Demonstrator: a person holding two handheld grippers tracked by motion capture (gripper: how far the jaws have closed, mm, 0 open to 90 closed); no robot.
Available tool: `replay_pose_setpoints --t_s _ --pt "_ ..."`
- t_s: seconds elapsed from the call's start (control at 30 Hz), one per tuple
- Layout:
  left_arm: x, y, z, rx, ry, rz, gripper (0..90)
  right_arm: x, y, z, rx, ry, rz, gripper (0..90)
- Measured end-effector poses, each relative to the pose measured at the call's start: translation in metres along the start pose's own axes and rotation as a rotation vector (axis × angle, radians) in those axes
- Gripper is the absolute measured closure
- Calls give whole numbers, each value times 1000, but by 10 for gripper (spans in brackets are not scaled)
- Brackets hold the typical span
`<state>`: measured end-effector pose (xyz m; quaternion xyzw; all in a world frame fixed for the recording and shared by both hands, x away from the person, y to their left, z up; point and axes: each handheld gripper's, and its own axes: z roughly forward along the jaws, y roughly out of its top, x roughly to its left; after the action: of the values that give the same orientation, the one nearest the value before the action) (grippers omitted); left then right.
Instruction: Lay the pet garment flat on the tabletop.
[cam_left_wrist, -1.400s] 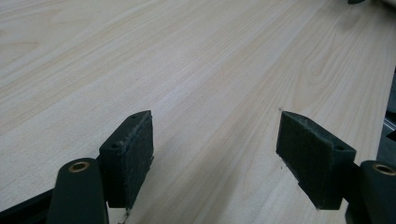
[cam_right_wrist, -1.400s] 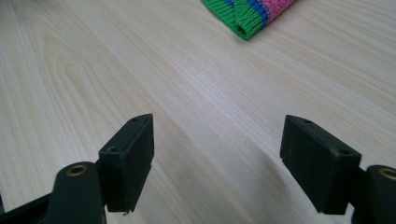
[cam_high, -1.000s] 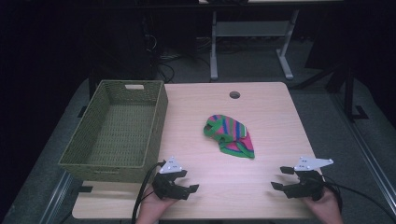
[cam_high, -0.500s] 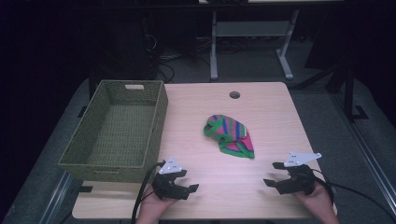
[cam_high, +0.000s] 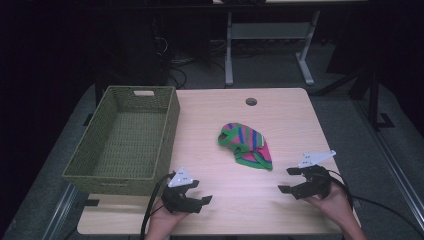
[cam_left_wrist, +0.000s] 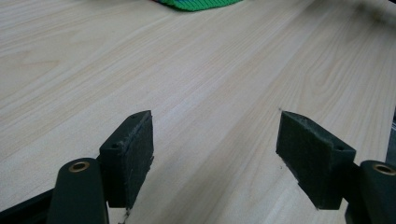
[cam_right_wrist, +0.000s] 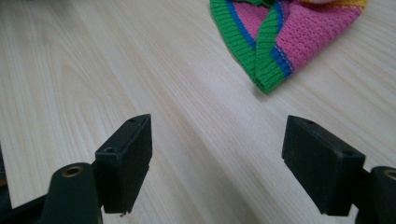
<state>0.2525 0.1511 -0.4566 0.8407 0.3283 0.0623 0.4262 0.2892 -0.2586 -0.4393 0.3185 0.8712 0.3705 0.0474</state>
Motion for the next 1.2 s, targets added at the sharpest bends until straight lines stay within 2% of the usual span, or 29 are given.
replay_pose_setpoints --t_s 0.13,0.27,0.4,0.47,0.77,0.97,1.2 --pt "1 0 0 -3 0 -4 270 -2 9 0 -1 21 -13 238" --pt "3 0 -1 -3 2 -6 270 -7 18 -1 -15 50 25 226" --pt "4 0 -1 -4 3 -3 270 -11 23 -2 -31 68 37 226" --pt "4 0 -1 -6 3 -8 270 -12 30 -2 -10 75 33 221" --pt "5 0 -1 -12 9 -8 270 -18 48 0 21 88 27 204" --pt "5 0 0 -6 5 -7 270 -23 62 3 15 114 27 189" --pt "6 0 -1 -8 7 -10 270 -26 84 6 39 124 7 175"
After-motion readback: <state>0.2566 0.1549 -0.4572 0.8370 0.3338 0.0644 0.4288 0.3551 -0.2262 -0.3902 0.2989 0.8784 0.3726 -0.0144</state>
